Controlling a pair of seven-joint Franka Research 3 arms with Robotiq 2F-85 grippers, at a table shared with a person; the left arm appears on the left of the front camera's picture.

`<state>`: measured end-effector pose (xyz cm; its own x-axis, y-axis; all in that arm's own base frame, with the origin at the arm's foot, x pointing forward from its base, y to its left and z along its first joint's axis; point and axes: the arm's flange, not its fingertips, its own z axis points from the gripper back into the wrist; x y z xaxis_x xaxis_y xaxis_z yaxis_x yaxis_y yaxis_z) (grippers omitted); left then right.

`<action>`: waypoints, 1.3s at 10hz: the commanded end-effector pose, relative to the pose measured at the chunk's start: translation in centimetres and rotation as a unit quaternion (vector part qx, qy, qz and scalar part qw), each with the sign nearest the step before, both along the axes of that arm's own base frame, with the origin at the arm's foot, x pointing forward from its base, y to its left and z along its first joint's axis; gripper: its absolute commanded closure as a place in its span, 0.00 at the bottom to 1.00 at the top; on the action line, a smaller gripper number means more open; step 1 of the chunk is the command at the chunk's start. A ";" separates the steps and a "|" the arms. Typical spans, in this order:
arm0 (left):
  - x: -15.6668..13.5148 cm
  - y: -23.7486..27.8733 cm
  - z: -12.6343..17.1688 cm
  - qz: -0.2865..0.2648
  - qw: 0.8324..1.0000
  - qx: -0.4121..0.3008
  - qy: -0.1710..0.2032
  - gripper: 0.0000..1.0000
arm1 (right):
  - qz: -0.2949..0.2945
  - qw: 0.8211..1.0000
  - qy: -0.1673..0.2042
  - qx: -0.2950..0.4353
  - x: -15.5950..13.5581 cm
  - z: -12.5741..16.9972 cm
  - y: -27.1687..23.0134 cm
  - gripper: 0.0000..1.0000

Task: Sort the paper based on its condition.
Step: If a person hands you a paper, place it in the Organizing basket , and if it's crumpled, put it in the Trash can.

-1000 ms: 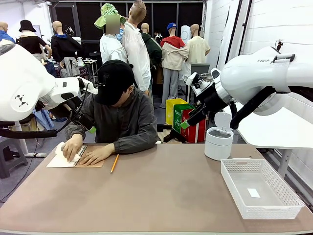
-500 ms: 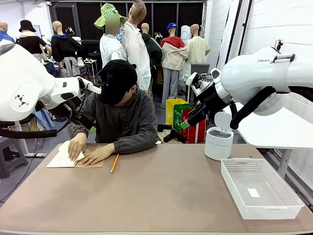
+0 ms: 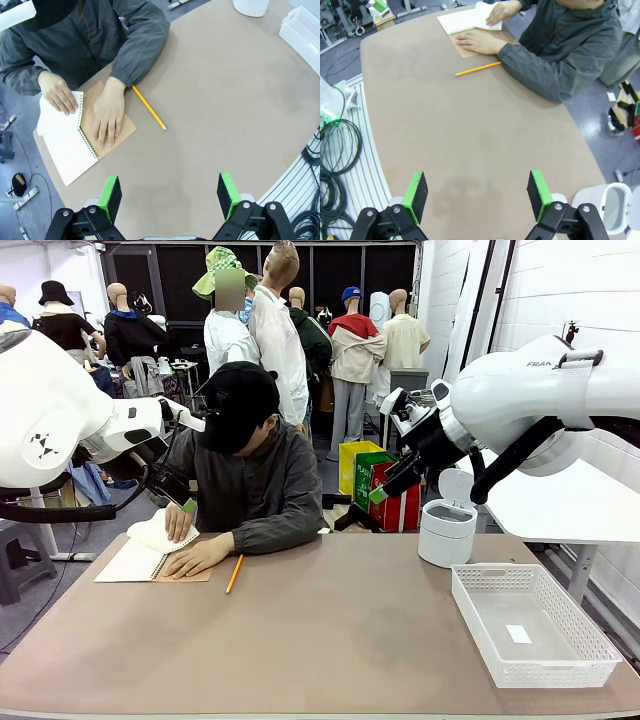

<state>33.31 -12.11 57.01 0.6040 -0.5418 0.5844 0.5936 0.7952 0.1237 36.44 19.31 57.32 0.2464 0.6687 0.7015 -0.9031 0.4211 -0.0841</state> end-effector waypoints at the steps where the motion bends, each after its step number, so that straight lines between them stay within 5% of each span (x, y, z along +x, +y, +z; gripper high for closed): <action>1: 0.0 0.1 0.0 0.000 1.000 0.001 0.001 0.00 | -0.001 1.000 0.000 -0.001 0.0 0.1 0.0 0.00; 13: 0.0 0.1 0.0 0.000 1.000 0.001 0.001 0.00 | -0.001 1.000 0.000 -0.001 0.0 0.1 0.0 0.00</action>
